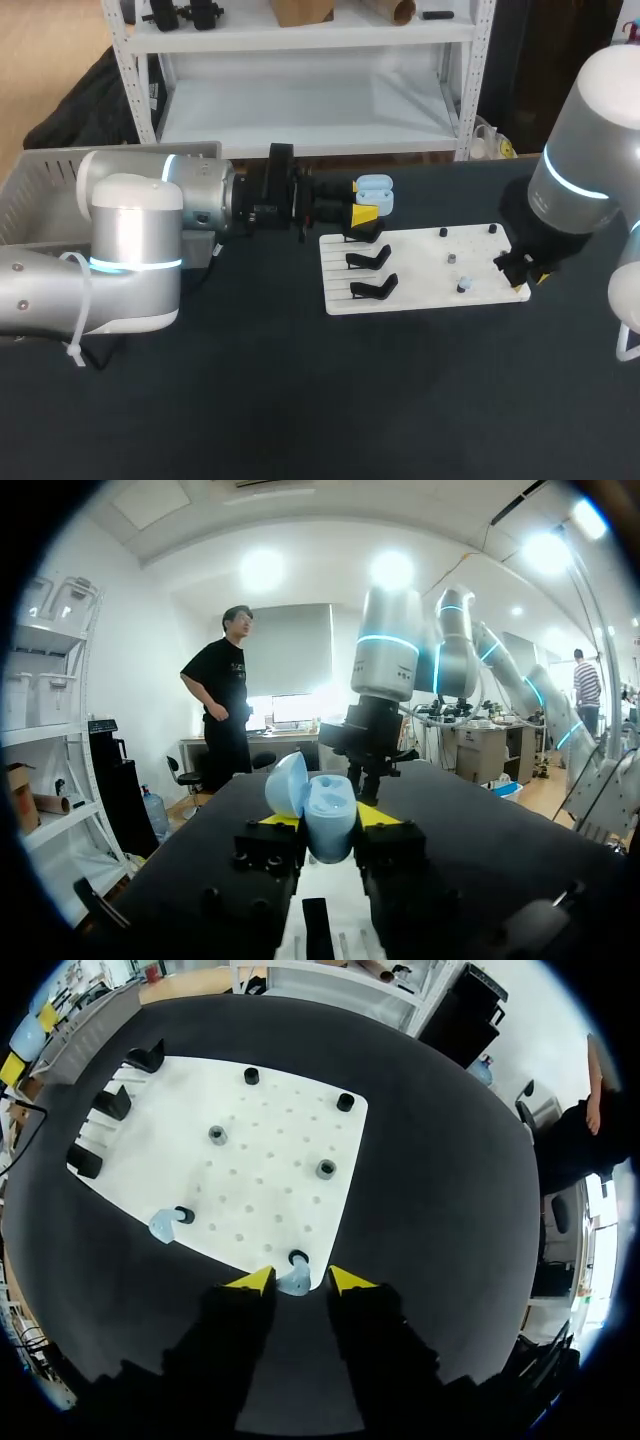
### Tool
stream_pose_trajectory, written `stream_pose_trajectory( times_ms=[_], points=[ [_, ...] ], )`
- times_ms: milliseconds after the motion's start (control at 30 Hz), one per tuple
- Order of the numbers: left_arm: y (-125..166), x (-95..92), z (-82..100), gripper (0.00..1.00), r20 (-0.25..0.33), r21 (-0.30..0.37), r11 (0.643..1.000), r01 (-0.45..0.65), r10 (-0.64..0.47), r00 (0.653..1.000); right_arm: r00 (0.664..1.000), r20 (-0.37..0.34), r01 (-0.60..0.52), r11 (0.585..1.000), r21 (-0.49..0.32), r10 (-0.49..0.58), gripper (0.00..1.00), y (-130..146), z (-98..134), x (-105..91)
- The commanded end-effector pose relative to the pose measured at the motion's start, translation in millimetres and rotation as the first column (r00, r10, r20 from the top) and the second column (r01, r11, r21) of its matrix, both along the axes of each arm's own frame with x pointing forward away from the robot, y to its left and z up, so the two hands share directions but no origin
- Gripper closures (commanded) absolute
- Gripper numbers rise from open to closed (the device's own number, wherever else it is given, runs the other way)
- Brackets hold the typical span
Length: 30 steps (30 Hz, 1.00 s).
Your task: Pick up each earbud case from the left stands, insert the matching earbuds, close the lid, and place the case in the box.
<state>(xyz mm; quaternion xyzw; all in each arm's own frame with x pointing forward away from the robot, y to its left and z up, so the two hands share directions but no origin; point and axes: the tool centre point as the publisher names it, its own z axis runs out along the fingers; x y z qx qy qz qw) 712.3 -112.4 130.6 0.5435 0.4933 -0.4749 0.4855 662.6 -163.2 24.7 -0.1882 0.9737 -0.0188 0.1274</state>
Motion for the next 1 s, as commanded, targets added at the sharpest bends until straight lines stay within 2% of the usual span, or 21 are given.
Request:
stream_pose_trajectory(
  times_ms=[33,300,400,467,500,767,1000],
  points=[
    [0,-1.5,-0.4,1.0,0.002,-0.001,1.0,-0.006,0.006,1.0,1.0,0.013,0.004,1.0,-0.005,-0.004,0.7,1,-3,-1.7],
    [0,-1.5,-0.4,1.0,0.002,-0.001,1.0,-0.006,0.006,1.0,1.0,0.011,0.007,1.0,-0.012,-0.007,0.74,2,-6,-1.7],
    [0,-1.5,-0.4,1.0,0.002,-0.001,1.0,-0.006,0.006,1.0,1.0,0.011,0.009,1.0,-0.014,-0.009,0.82,2,-7,-1.6],
    [0,-1.5,-0.4,1.0,0.002,-0.001,1.0,-0.006,0.006,1.0,1.0,0.011,0.01,1.0,-0.015,-0.01,0.91,2,-7,-1.5],
    [0,-1.5,-0.4,1.0,0.002,-0.001,1.0,-0.006,0.006,1.0,1.0,0.011,0.01,1.0,-0.016,-0.01,0.99,2,-7,-1.5],
    [0,-1.5,-0.4,1.0,0.002,-0.001,1.0,-0.006,0.006,1.0,1.0,0.014,0.013,1.0,-0.024,-0.012,1.0,1,-5,-3.1],
    [0,-1.5,-0.4,1.0,0.002,-0.001,1.0,-0.006,0.006,1.0,0.999,0.031,0.02,0.999,-0.028,-0.019,1.0,2,13,-9.7]
  ],
)
